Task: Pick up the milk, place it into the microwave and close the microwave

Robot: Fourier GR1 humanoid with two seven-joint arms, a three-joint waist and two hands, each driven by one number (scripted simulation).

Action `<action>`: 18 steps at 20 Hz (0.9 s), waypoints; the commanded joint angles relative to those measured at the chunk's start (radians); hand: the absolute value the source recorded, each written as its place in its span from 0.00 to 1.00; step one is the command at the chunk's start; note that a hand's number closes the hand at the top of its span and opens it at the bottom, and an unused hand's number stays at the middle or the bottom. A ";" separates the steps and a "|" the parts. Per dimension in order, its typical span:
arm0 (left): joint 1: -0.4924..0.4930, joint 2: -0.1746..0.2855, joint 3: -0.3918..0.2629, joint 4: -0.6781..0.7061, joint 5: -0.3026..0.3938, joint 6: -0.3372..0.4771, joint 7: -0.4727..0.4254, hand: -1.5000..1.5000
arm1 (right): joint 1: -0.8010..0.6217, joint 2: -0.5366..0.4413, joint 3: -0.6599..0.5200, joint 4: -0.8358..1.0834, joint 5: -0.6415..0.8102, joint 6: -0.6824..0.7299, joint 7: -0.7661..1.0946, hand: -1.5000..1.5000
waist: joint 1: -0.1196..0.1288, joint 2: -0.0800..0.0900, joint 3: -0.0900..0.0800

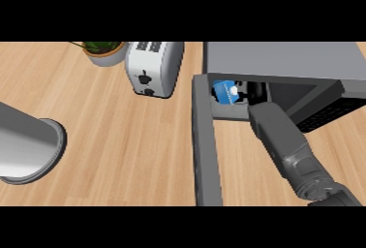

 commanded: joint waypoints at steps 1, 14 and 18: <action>-0.011 0.018 0.016 0.007 0.014 -0.010 0.011 0.00 | -0.057 -0.025 0.032 0.063 0.067 -0.142 0.002 1.00 | 0.020 0.012 0.001; -0.076 0.019 -0.003 0.058 -0.019 -0.023 -0.009 0.00 | -0.115 -0.053 -0.027 0.133 0.059 -0.336 0.078 1.00 | 0.046 0.030 0.002; -0.067 0.016 -0.003 0.046 -0.026 -0.018 0.004 0.00 | -0.095 -0.112 -0.035 0.147 0.059 -0.296 0.070 1.00 | 0.053 0.035 0.003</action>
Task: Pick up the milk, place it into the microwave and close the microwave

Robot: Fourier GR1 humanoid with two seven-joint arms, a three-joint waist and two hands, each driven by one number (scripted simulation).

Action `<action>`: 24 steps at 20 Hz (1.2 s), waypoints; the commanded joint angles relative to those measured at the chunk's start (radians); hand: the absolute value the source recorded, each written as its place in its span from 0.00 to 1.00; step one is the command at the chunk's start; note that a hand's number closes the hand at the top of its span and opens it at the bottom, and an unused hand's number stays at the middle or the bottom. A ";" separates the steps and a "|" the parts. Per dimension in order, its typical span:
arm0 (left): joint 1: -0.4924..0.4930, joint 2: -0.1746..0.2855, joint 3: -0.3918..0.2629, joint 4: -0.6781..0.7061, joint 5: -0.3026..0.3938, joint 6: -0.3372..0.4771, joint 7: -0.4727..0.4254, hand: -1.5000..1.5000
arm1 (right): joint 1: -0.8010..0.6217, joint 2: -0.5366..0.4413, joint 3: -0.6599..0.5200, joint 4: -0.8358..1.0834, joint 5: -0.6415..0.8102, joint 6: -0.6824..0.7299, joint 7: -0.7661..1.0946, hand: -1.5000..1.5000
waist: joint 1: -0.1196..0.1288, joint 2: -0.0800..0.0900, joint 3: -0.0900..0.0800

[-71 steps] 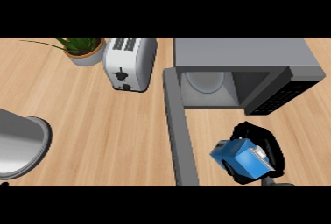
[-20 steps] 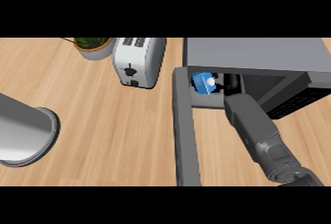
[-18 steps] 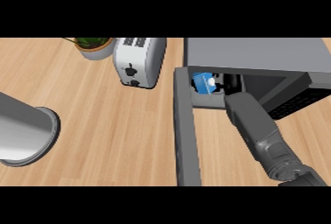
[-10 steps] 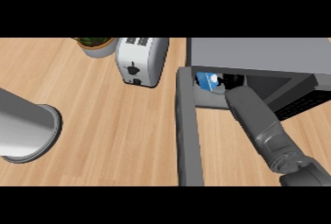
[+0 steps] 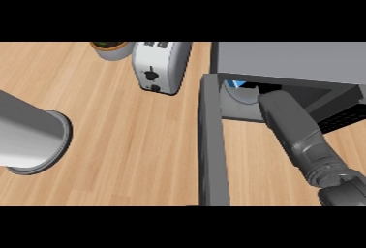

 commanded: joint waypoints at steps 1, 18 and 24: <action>0.002 -0.007 -0.009 0.000 -0.005 -0.002 0.004 0.00 | 0.018 -0.020 -0.021 0.023 -0.011 -0.039 0.000 1.00 | 0.019 0.010 0.001; -0.107 0.001 -0.041 0.062 -0.034 0.024 0.040 0.00 | -0.004 -0.044 0.051 0.092 0.076 -0.075 0.062 0.00 | 0.047 0.021 0.002; -0.138 0.008 -0.031 0.108 -0.044 0.024 0.022 0.00 | 0.000 -0.023 0.039 0.057 0.068 -0.139 0.047 0.00 | 0.044 0.022 0.002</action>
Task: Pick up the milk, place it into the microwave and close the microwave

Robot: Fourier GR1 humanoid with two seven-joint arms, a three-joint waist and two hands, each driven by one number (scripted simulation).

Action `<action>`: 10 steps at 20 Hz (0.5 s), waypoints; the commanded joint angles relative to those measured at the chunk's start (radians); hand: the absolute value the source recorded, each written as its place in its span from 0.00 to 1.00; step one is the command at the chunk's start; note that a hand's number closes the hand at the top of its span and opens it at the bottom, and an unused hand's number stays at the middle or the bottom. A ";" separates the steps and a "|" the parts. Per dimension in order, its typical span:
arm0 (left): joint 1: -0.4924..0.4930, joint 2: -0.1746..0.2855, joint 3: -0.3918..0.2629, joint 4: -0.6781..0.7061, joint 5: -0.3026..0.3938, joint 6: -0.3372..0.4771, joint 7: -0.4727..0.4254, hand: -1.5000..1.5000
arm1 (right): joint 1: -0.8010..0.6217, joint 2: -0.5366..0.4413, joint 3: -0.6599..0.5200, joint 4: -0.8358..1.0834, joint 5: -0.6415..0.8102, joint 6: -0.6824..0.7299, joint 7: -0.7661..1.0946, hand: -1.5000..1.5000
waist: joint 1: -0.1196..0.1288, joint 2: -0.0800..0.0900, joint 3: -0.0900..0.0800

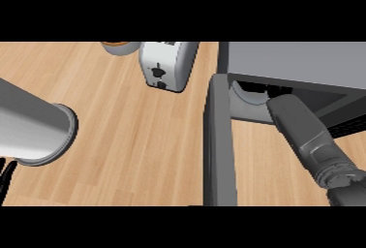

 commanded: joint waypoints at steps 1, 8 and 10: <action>-0.027 0.009 0.003 0.024 -0.012 0.002 -0.005 0.00 | -0.005 0.020 0.005 -0.010 0.008 -0.048 -0.016 0.00 | -0.002 -0.002 0.000; -0.041 0.016 -0.007 0.031 -0.024 -0.007 -0.009 0.00 | -0.013 0.054 0.014 -0.003 0.021 -0.047 -0.001 0.00 | 0.005 -0.002 -0.001; -0.051 0.020 0.010 0.060 -0.015 -0.005 -0.016 0.00 | -0.027 0.065 0.018 0.001 0.026 -0.030 0.012 0.00 | -0.003 -0.008 -0.002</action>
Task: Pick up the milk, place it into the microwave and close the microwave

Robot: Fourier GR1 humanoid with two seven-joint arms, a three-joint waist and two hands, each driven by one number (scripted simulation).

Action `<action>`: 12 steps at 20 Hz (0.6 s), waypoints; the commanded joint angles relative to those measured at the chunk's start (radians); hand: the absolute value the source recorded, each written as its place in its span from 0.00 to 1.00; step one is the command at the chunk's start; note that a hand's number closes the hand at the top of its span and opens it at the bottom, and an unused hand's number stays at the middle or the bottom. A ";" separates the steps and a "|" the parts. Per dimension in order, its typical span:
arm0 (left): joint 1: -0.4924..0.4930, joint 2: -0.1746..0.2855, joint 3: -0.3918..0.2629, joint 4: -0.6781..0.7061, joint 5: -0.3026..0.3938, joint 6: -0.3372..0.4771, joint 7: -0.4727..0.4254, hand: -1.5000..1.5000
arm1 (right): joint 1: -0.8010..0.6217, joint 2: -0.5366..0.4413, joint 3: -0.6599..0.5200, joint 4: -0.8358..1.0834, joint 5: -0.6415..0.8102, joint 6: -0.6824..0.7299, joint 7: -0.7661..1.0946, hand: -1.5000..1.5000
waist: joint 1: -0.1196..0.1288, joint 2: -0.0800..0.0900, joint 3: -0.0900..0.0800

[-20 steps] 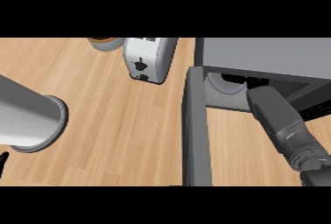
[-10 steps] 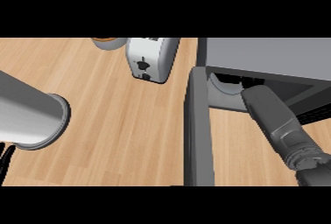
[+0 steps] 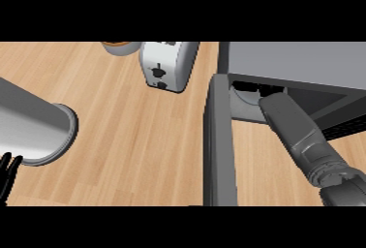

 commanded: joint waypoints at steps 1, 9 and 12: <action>-0.005 0.008 0.017 0.020 0.003 0.001 -0.004 0.00 | 0.017 0.003 0.005 0.001 0.007 0.014 -0.022 0.00 | -0.005 -0.003 0.000; 0.005 0.014 0.026 0.025 0.007 -0.016 -0.017 0.00 | 0.023 0.001 -0.003 -0.013 0.003 0.051 -0.036 0.00 | -0.025 -0.013 0.000; 0.001 -0.025 -0.002 0.009 -0.021 0.008 -0.027 0.00 | 0.035 0.024 -0.019 -0.022 -0.011 0.062 -0.043 0.00 | -0.045 -0.021 0.000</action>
